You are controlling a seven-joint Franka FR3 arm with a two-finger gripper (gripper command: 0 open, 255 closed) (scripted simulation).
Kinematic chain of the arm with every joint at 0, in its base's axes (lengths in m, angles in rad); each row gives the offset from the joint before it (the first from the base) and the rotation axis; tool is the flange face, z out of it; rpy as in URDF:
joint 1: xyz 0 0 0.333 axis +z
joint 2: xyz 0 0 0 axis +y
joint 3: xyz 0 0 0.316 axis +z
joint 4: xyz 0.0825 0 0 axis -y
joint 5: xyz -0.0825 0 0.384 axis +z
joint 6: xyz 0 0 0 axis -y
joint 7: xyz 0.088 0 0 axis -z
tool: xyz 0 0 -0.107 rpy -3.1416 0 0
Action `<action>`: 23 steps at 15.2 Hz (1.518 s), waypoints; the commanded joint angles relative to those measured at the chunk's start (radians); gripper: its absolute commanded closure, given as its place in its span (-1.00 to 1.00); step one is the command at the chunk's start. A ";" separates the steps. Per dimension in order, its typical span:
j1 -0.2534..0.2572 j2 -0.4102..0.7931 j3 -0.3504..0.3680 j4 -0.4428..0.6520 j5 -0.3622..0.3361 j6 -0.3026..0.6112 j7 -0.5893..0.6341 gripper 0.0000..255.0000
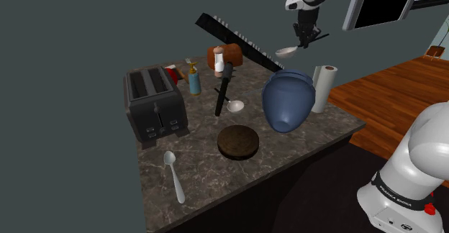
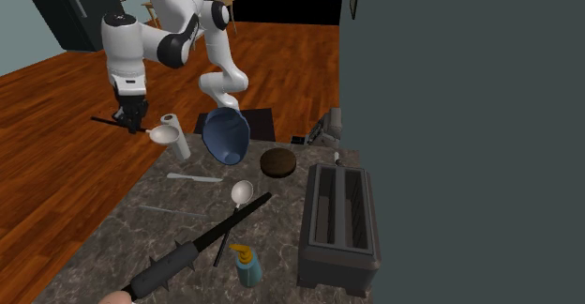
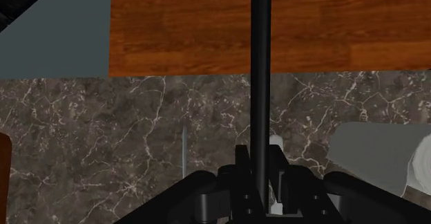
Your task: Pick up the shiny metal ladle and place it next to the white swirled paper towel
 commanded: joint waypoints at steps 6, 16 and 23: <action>-0.004 0.001 -0.005 -0.092 -0.011 0.091 0.023 1.00; -0.010 0.025 -0.014 -0.200 -0.025 0.220 0.055 1.00; -0.014 0.056 -0.021 -0.264 -0.035 0.312 0.077 1.00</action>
